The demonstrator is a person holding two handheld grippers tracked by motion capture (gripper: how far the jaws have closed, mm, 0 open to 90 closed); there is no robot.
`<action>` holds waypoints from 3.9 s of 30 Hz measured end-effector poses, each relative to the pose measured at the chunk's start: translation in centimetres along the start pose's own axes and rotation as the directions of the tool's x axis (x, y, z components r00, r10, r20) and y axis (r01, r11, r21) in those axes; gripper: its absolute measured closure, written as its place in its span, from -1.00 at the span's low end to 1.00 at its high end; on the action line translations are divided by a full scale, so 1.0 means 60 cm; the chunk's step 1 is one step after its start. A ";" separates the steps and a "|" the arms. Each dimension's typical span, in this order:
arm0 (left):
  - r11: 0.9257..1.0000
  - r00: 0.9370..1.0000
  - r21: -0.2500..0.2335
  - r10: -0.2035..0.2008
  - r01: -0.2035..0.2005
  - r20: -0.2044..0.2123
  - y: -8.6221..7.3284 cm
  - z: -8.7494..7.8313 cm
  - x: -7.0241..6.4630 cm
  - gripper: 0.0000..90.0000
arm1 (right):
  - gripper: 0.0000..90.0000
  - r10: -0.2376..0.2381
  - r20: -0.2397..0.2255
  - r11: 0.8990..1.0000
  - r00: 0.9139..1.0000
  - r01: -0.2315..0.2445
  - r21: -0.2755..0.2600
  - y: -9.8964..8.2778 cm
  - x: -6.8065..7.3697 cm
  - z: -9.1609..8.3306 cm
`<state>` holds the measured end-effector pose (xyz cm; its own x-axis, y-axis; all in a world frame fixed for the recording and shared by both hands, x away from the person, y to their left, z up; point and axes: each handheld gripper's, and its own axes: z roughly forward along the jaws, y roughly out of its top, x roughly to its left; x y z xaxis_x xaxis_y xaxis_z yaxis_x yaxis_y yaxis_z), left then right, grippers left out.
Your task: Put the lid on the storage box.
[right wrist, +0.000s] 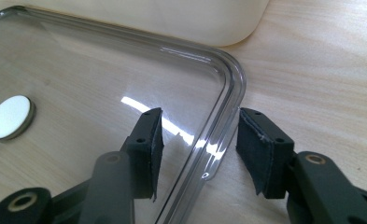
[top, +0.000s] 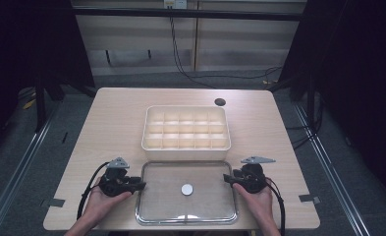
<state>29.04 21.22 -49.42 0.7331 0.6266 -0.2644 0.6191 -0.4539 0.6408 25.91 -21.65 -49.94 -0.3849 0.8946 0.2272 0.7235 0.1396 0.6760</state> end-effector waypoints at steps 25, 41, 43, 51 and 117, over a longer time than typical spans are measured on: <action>1.000 1.000 -0.011 -0.010 0.010 -0.005 -0.002 0.000 -0.001 0.44 | 0.48 0.329 -0.315 0.925 0.890 -0.371 -0.084 -0.015 -0.038 -0.019; 1.000 1.000 -0.018 -0.025 0.025 0.007 -0.002 0.000 0.004 0.40 | 0.55 0.310 -0.398 0.931 0.863 -0.360 -0.055 -0.013 -0.041 -0.015; 0.999 1.000 -0.020 -0.025 0.025 0.018 -0.002 0.000 0.005 0.30 | 0.58 0.310 -0.399 0.931 0.863 -0.362 -0.059 -0.012 -0.040 -0.016; 0.999 0.999 -0.027 -0.032 0.033 0.027 -0.001 0.000 0.006 -0.14 | 0.61 0.272 -0.413 0.935 0.869 -0.340 -0.099 -0.008 -0.035 -0.027; 0.959 0.995 -0.281 -0.015 0.043 0.099 0.042 -0.086 -0.014 0.53 | 0.52 0.143 -0.264 0.943 0.954 -0.212 -0.258 0.035 0.003 -0.079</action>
<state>28.57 22.82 -43.88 0.7478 0.5679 -0.3440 0.5456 -0.2302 0.8058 24.67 -23.23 -45.15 -0.4152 0.7610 0.4984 0.6162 -0.1679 0.7695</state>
